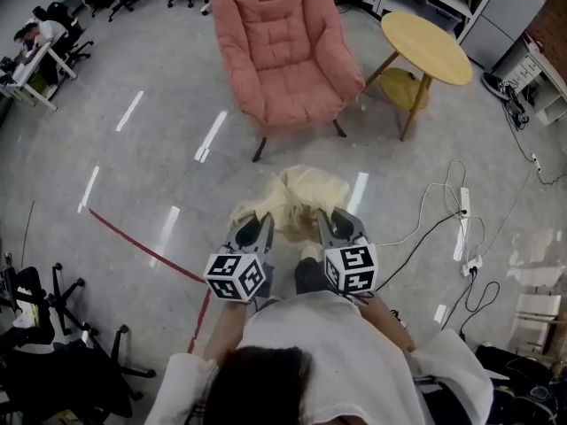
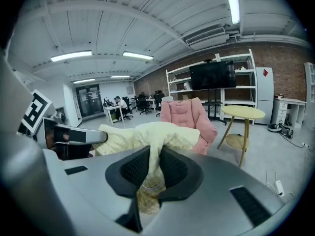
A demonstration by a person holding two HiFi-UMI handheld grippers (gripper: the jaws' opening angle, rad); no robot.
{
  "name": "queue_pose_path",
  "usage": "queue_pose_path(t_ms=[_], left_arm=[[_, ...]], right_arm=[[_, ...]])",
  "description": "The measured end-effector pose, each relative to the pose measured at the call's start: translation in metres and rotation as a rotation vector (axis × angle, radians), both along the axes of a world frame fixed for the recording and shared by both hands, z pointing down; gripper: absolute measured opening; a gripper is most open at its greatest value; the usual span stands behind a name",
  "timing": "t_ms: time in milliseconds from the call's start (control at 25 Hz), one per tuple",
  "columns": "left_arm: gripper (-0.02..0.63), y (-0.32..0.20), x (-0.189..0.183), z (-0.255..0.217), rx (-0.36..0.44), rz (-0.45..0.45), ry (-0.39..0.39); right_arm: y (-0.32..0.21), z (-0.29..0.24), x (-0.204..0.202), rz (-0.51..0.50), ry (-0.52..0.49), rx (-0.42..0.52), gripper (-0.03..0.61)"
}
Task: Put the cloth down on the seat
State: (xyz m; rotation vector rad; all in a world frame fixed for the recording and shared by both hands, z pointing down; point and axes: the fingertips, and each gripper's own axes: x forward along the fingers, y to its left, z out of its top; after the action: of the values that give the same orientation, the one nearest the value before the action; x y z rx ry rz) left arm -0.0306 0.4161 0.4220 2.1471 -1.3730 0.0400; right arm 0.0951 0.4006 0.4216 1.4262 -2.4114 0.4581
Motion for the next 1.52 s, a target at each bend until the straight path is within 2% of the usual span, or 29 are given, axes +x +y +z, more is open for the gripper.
queue_pose_path(t_ms=[640,1520], left_arm=[[0.072,-0.079,0.050,0.004,-0.009,-0.075,0.008],[0.072,-0.109,0.071,0.005,-0.009,-0.060,-0.004]], right_arm=[[-0.082,0.002,0.046,-0.070,-0.041,-0.015,0.067],[-0.109,0.002,0.065,-0.076,-0.056,-0.005,0.067]])
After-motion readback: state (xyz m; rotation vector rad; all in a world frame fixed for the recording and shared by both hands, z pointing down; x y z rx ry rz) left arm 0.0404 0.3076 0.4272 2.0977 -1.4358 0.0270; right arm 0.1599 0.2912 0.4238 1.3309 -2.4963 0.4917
